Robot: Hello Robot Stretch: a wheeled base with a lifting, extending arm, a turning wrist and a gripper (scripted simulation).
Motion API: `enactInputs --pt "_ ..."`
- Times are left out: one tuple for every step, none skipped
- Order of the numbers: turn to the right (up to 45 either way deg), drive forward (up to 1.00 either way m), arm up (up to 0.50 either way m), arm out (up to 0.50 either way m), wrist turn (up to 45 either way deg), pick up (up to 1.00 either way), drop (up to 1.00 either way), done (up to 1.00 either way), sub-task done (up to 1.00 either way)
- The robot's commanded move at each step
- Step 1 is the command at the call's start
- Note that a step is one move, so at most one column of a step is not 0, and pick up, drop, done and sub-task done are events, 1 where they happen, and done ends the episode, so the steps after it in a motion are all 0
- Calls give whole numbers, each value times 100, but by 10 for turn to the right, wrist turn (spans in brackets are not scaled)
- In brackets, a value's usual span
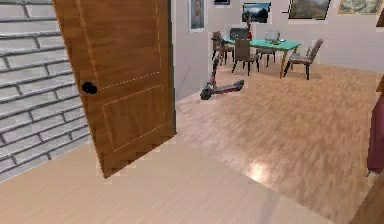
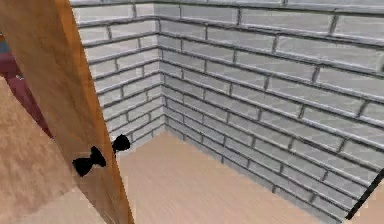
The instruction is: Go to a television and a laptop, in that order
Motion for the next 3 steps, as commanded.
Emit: enactInputs --pt "0 40 0 0 0 0 0 0 0" --pt "-180 0 0 0 0 0 0 0 0" --pt "0 15 0 0 0 0 0 0 0"
